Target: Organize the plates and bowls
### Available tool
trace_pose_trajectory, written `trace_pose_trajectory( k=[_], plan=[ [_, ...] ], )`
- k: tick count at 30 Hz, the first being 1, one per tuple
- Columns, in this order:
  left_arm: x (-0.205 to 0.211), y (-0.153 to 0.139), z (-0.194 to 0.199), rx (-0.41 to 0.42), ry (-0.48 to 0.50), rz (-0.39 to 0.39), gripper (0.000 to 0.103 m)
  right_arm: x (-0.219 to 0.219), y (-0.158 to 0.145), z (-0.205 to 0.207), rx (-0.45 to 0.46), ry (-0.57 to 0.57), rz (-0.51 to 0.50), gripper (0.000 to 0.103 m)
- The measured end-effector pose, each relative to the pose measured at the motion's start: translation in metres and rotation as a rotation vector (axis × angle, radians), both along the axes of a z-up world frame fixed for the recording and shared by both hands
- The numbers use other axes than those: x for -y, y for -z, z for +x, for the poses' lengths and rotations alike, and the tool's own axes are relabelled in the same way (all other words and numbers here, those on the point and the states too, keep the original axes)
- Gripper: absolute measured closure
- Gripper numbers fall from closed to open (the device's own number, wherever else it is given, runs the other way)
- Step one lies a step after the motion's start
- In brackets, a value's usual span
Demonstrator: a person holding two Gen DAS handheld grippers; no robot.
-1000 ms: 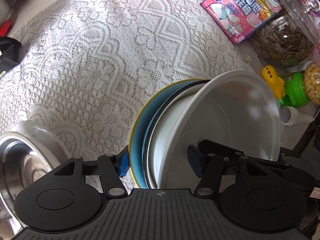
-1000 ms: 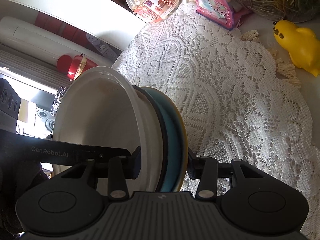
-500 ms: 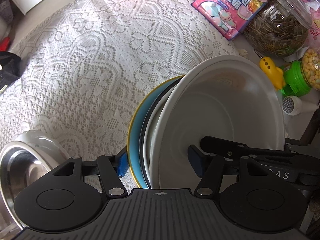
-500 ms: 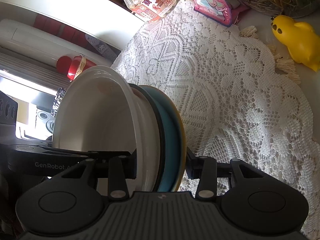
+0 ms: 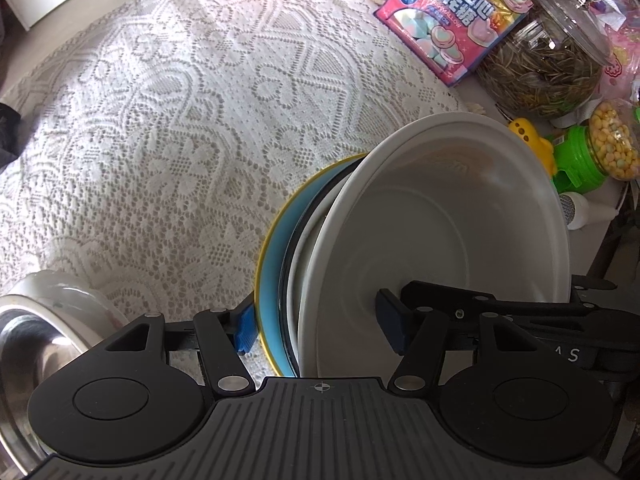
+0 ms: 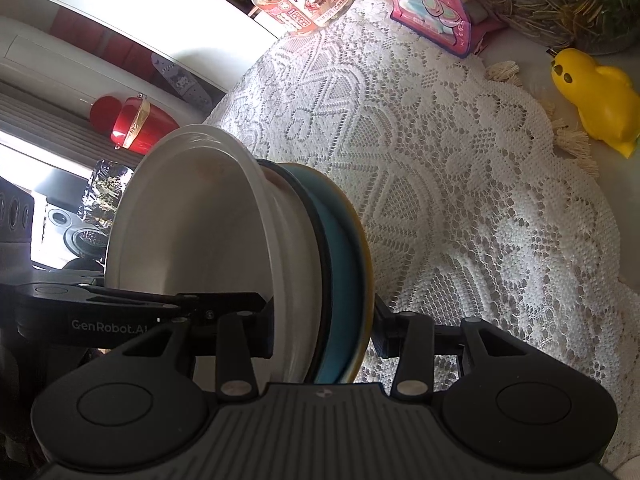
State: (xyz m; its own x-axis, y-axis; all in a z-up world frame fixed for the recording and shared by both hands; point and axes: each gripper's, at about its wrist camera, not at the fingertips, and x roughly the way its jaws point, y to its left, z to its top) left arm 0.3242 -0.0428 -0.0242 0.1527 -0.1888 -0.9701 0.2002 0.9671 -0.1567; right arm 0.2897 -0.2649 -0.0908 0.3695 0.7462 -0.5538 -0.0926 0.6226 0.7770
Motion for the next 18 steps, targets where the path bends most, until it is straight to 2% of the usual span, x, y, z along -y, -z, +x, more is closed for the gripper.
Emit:
trace_pose_trajectory(
  k=[9,13,18],
  plan=[
    [-0.012,-0.002,-0.009,0.044,-0.003,-0.045,0.039,-0.006,-0.003,-0.003,0.011,0.033,-0.028,0.059],
    [-0.016,-0.004,-0.012,0.048,-0.010,-0.055,0.040,-0.006,-0.011,-0.014,0.041,0.107,-0.096,0.059],
    [-0.020,-0.004,-0.011,0.032,-0.015,-0.064,0.041,-0.007,-0.006,-0.010,-0.030,0.096,-0.040,0.058]
  ],
)
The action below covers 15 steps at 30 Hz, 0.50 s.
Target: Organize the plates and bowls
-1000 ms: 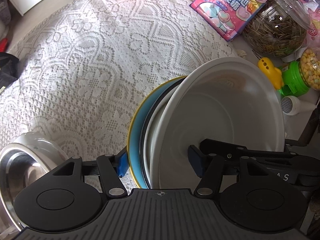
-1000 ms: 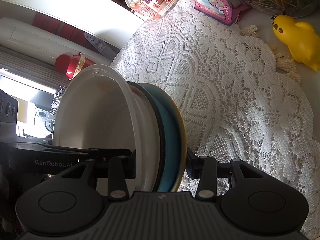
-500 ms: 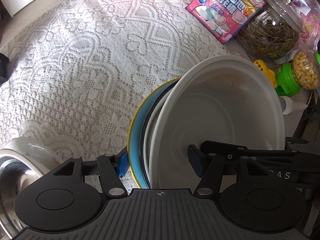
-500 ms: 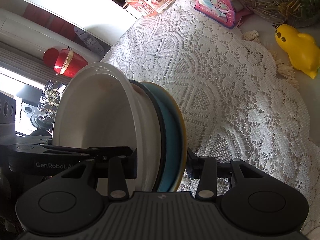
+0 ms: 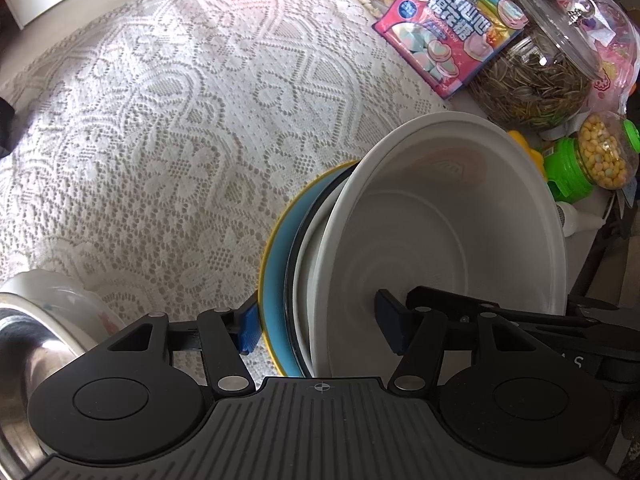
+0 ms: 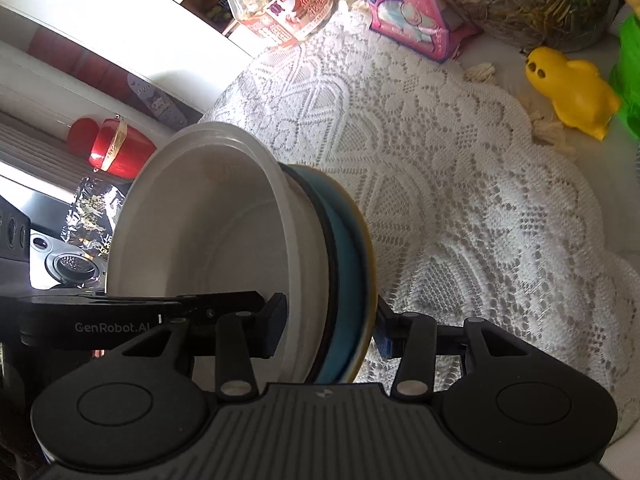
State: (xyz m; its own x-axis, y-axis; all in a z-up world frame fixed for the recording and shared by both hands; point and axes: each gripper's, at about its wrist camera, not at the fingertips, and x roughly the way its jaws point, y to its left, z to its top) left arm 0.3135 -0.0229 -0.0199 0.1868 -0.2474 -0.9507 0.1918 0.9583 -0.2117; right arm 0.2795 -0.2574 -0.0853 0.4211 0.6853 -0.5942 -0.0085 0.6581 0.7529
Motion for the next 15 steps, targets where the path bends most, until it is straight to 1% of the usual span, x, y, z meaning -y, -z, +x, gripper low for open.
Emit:
trace_pose_trajectory(
  k=[2,6,12,15],
  plan=[
    [-0.0019,0.0001,0.0015,-0.011,-0.013,-0.008,0.043,0.0006,0.0040,0.0036,-0.014,0.001,0.026,0.058],
    [0.0000,-0.0019,0.0001,-0.009,0.012,0.008,0.042,0.0036,0.0095,0.0090,-0.036,-0.014,0.066,0.057],
    [0.0028,0.0005,0.0024,-0.021,0.003,0.011,0.043,0.0012,0.0073,0.0100,-0.012,-0.052,0.045,0.056],
    [0.0031,0.0008,0.0027,-0.022,-0.004,0.010,0.044,0.0003,0.0063,0.0082,0.021,-0.075,0.036,0.055]
  ],
)
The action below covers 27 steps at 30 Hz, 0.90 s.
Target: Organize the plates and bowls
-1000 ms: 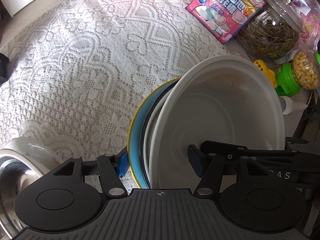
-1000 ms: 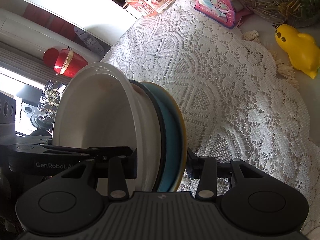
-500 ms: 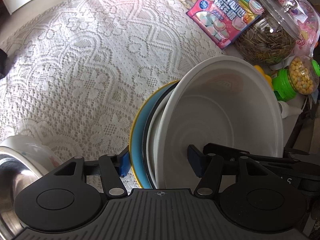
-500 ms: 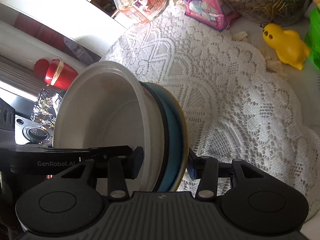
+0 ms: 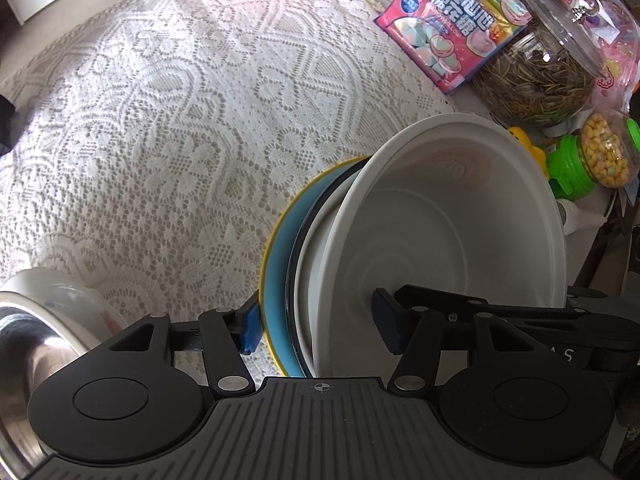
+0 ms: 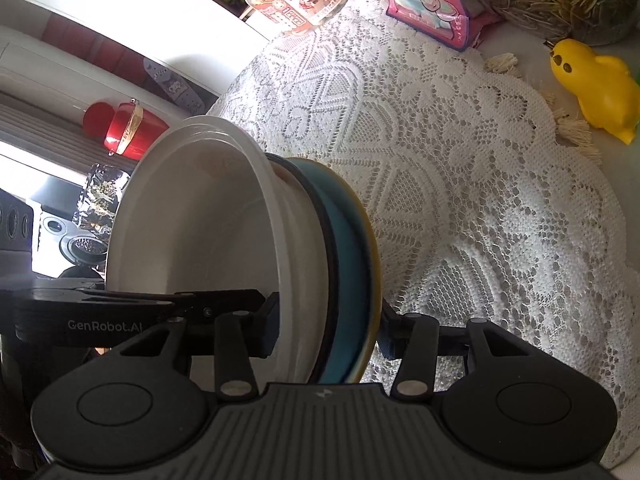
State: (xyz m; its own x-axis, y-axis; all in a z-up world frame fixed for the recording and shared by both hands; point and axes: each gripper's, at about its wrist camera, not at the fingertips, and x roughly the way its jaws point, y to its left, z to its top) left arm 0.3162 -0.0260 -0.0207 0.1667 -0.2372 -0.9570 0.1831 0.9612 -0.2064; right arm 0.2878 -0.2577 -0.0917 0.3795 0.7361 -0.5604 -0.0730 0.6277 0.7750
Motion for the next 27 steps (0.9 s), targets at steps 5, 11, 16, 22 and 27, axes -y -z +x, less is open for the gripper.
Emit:
trace_pose_trajectory(
  k=[5,11,16,22,27],
  plan=[
    [0.002,-0.002,-0.001,-0.012,-0.013,0.009,0.044,0.002,-0.001,-0.005,-0.006,0.009,0.003,0.055],
    [0.004,-0.002,-0.003,-0.025,-0.021,0.007,0.045,0.004,-0.003,-0.007,-0.035,0.005,0.005,0.055],
    [0.004,-0.005,-0.009,-0.030,-0.023,0.005,0.045,0.005,-0.006,-0.010,-0.040,0.005,0.006,0.055],
    [-0.004,-0.025,-0.020,0.009,-0.025,-0.002,0.045,0.004,-0.028,-0.020,-0.002,-0.004,-0.006,0.055],
    [-0.019,-0.055,-0.039,0.075,-0.041,-0.009,0.045,-0.007,-0.059,-0.032,0.066,-0.018,-0.015,0.055]
  ],
)
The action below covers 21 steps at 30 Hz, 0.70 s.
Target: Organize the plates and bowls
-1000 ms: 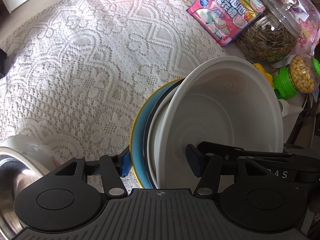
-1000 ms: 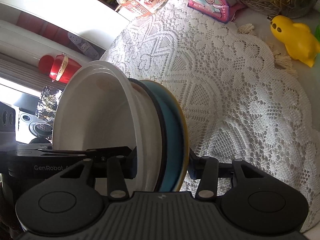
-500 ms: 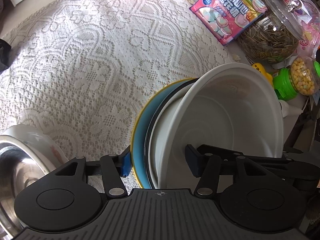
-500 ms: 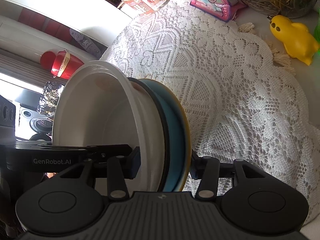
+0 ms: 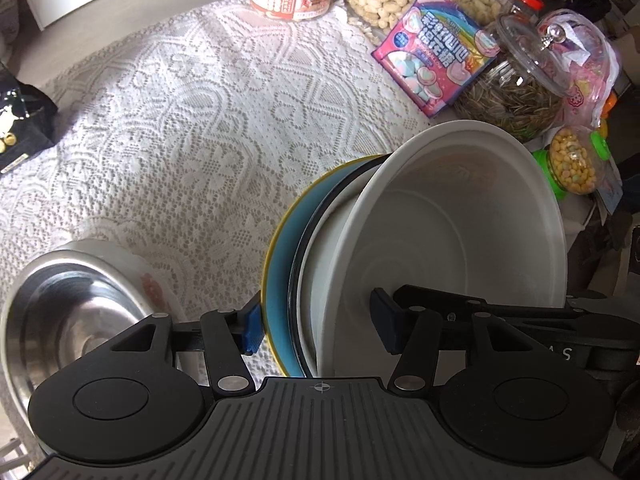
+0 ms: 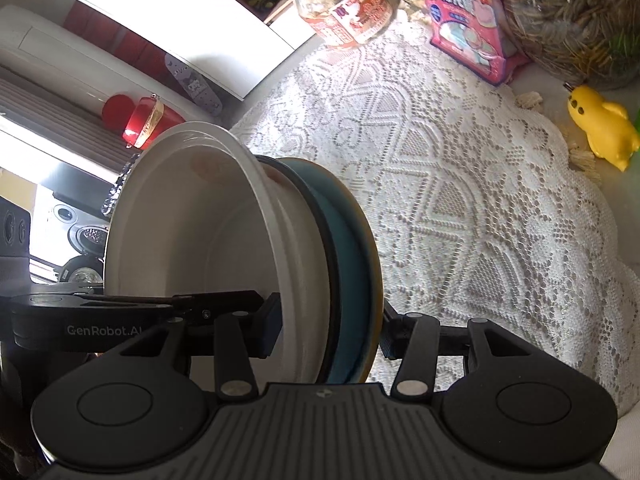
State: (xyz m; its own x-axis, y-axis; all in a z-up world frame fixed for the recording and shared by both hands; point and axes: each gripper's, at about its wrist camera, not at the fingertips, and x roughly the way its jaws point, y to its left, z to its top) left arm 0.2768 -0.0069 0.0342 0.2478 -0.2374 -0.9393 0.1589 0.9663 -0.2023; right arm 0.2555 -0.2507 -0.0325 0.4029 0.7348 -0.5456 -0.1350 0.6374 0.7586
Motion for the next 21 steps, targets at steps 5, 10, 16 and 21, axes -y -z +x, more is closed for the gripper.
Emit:
trace_pose_trajectory(
  k=[5,10,16,21],
  plan=[
    [-0.036,-0.029,-0.025,0.059,-0.056,-0.007,0.045,-0.031,-0.033,-0.012,0.061,-0.046,-0.011,0.054],
    [-0.093,-0.053,-0.053,0.112,-0.126,-0.014,0.045,-0.085,-0.071,-0.019,0.118,-0.122,-0.025,0.054],
    [-0.166,-0.047,-0.075,0.118,-0.246,-0.040,0.045,-0.170,-0.089,-0.013,0.151,-0.261,-0.081,0.054],
    [-0.213,-0.004,-0.079,0.025,-0.319,-0.071,0.046,-0.223,-0.059,-0.001,0.036,-0.356,-0.124,0.054]
  ],
)
